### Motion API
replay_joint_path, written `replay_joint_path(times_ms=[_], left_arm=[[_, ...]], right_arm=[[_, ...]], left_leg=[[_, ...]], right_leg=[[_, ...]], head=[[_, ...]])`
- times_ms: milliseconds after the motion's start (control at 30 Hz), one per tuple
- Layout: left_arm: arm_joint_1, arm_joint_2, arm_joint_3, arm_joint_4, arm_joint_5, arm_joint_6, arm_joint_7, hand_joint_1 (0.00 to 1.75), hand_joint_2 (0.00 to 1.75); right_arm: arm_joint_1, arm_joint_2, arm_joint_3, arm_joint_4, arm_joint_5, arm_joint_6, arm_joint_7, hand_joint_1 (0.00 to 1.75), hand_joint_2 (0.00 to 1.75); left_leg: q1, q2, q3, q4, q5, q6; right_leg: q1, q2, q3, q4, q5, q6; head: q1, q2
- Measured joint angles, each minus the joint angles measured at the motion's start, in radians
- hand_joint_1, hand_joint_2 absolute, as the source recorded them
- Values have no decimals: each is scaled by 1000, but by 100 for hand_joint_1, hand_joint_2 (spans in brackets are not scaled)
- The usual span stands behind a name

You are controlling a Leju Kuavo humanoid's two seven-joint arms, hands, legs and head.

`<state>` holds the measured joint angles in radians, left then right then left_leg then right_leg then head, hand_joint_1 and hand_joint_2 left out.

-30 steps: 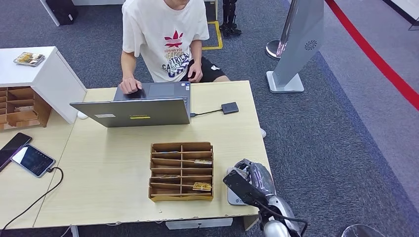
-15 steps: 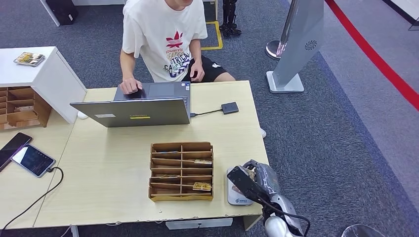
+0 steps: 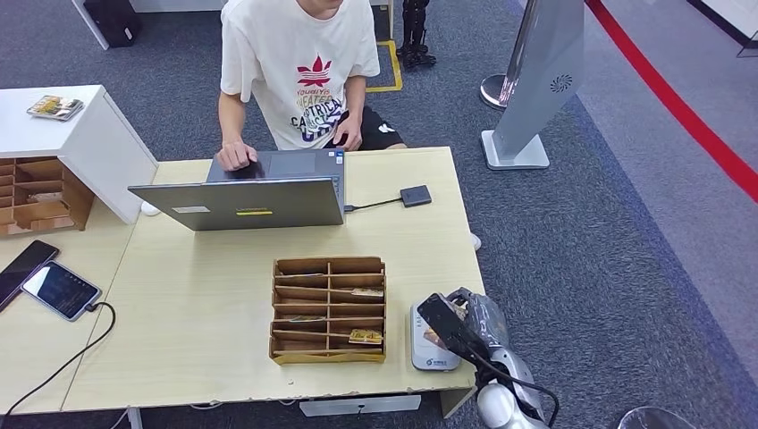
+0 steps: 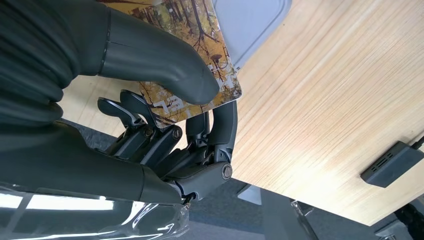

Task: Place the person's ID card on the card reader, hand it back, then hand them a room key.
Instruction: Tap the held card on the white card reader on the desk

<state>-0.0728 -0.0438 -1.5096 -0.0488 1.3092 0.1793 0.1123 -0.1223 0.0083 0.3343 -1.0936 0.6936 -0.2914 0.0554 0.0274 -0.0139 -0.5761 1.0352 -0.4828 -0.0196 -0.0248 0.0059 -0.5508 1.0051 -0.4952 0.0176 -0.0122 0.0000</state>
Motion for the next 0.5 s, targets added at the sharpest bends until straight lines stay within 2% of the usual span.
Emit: replay_joint_path(times_ms=[500], left_arm=[[0, 0, -1, 0, 2, 0, 1, 0, 175]], right_arm=[[-6, 12, -17, 21, -3, 0, -4, 175, 175]], left_leg=[[0, 0, 3, 0, 0, 0]], right_leg=[[0, 0, 3, 0, 0, 0]], head=[[0, 0]])
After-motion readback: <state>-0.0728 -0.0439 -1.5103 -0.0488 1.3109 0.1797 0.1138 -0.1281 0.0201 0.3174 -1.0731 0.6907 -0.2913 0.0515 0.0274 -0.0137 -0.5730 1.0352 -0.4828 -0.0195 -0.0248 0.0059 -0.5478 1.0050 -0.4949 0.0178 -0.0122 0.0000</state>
